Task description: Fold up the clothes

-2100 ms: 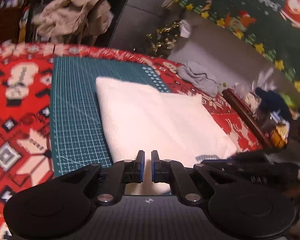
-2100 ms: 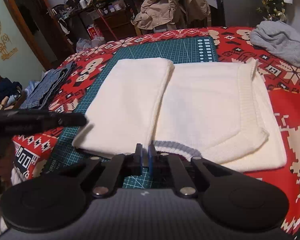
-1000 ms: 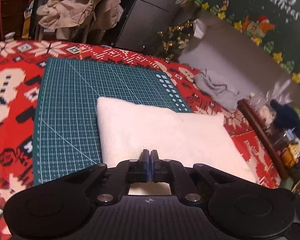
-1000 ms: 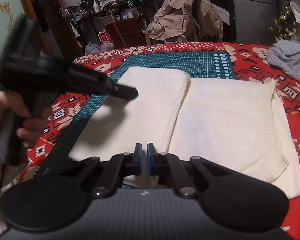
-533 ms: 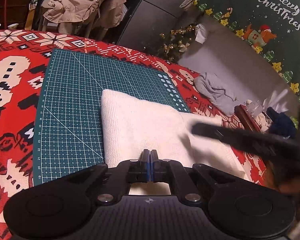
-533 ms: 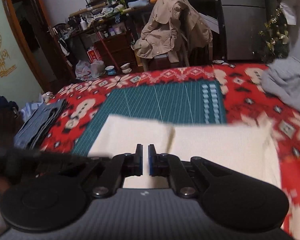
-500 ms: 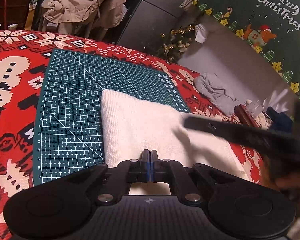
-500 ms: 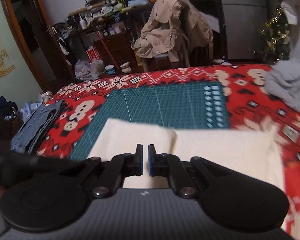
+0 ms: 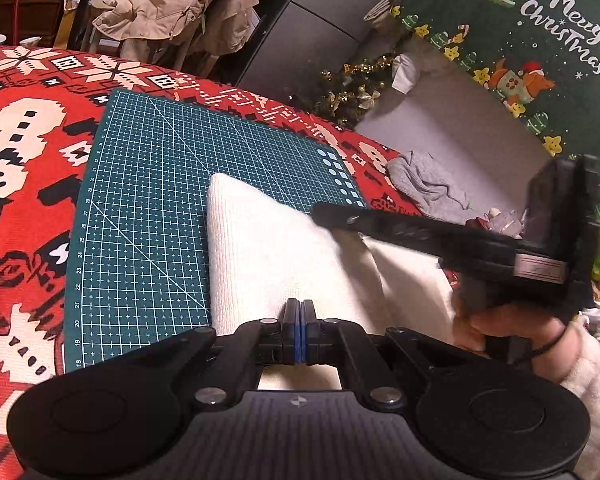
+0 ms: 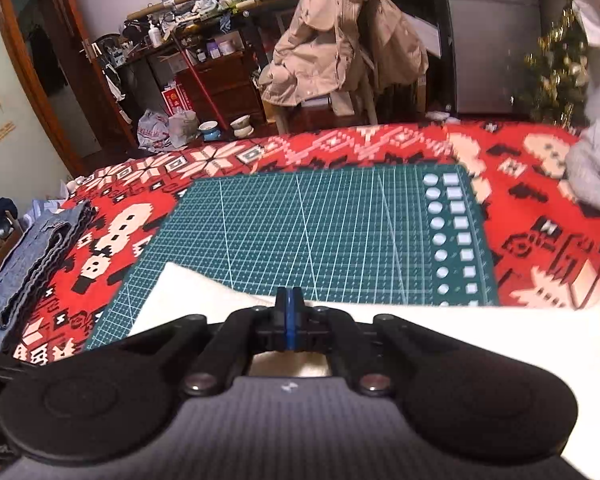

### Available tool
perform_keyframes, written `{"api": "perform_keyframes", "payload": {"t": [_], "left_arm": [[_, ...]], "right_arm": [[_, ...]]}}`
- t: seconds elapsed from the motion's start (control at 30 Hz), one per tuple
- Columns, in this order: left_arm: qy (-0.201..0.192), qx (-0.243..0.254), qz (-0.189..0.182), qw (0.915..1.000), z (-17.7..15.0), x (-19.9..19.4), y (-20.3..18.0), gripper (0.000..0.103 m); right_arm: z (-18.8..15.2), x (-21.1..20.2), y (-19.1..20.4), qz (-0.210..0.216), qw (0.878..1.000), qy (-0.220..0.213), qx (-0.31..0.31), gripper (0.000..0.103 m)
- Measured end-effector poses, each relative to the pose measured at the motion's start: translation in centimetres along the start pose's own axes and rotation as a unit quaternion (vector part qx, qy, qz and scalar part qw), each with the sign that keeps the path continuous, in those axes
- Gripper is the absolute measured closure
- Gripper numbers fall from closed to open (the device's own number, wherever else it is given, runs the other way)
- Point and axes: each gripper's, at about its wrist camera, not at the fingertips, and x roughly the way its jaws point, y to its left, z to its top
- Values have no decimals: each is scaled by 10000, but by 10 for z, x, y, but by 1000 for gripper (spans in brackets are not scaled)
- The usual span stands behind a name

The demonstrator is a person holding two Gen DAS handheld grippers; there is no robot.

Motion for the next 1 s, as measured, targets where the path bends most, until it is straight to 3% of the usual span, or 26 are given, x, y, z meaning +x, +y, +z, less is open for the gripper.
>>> {"api": "perform_keyframes", "payload": {"t": [0.07, 0.23, 0.33, 0.53, 0.77, 1.0], "left_arm": [[18, 9, 8, 10000, 1, 0, -1, 100], [142, -11, 34, 9999, 9, 0, -3, 100], [20, -110, -35, 9999, 23, 1, -1, 100], [-160, -476, 155, 9986, 55, 23, 26, 100], [-237, -568, 244, 9978, 58, 26, 47, 100], [-398, -588, 800, 9943, 68, 21, 48, 99]], "right_arm": [[-1, -12, 0, 31, 9998, -136, 130, 101], [-15, -10, -5, 64, 9998, -16, 196, 103], [-14, -8, -9, 128, 9994, -6, 318, 103], [-13, -5, -10, 198, 9992, 24, 345, 103], [-15, -7, -14, 258, 9990, -6, 362, 103], [-16, -7, -14, 268, 9987, -11, 426, 103]]}}
